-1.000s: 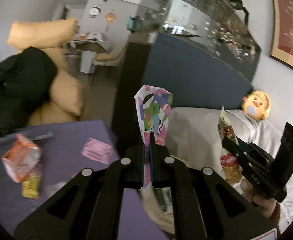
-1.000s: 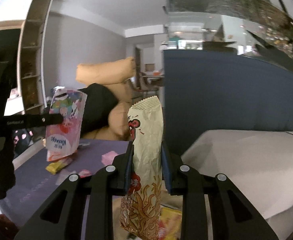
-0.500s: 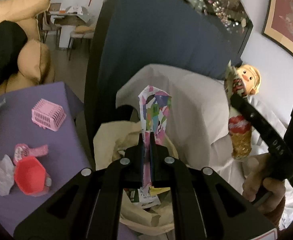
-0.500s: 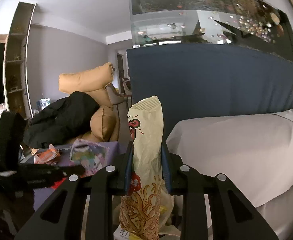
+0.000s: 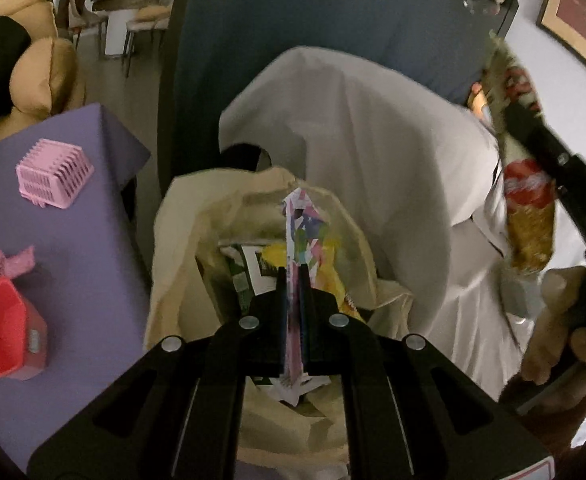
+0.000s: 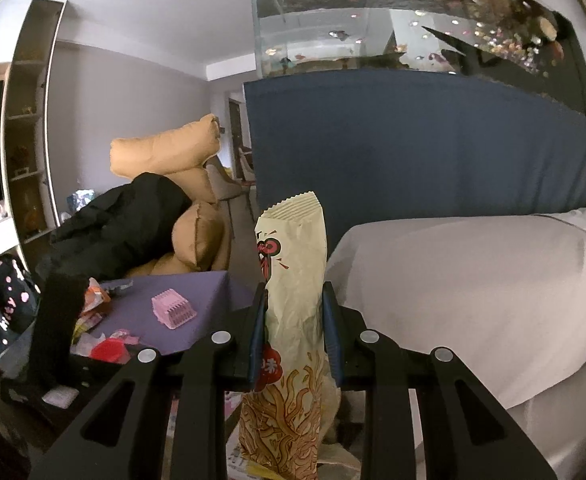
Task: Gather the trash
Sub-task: 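Drop the tissue pack into the trash bag with the left gripper while the right carries the snack bag, then lower the cream snack bag into the trash bag and open the right gripper, then move the right gripper back over the table toward the red cup, then grasp the orange air-cushion bag with the left gripper while the right grasps the black wrapper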
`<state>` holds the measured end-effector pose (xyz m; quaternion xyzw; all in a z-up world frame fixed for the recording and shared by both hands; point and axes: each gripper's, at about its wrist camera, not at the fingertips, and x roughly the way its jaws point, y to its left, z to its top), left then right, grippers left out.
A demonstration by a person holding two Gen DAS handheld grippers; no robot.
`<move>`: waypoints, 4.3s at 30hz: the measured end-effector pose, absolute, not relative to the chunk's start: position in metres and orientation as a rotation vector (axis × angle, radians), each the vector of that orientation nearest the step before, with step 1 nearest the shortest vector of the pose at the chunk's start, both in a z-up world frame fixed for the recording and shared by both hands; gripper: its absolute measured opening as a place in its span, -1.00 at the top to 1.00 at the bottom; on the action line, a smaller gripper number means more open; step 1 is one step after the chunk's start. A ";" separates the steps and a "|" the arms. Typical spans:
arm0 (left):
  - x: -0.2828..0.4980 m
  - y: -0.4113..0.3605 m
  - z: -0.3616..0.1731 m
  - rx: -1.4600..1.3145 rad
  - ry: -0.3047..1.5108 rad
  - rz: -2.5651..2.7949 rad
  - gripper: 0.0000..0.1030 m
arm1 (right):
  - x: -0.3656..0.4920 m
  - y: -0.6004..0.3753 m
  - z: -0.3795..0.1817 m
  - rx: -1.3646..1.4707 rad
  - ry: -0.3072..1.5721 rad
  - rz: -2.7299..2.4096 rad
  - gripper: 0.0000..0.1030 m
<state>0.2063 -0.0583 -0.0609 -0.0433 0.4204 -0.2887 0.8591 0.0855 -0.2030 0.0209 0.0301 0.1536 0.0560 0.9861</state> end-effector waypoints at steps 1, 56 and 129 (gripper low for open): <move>0.207 -0.060 -0.064 -0.089 0.889 -0.604 0.93 | 0.085 -0.205 0.020 0.064 0.311 0.110 0.51; 0.159 0.271 -0.069 -0.410 0.707 -0.114 -0.09 | 0.177 -0.094 -0.053 0.074 0.803 0.203 0.11; 0.166 0.335 -0.088 -0.322 0.907 -0.196 0.38 | 0.322 0.193 -0.013 -0.198 0.839 0.599 0.58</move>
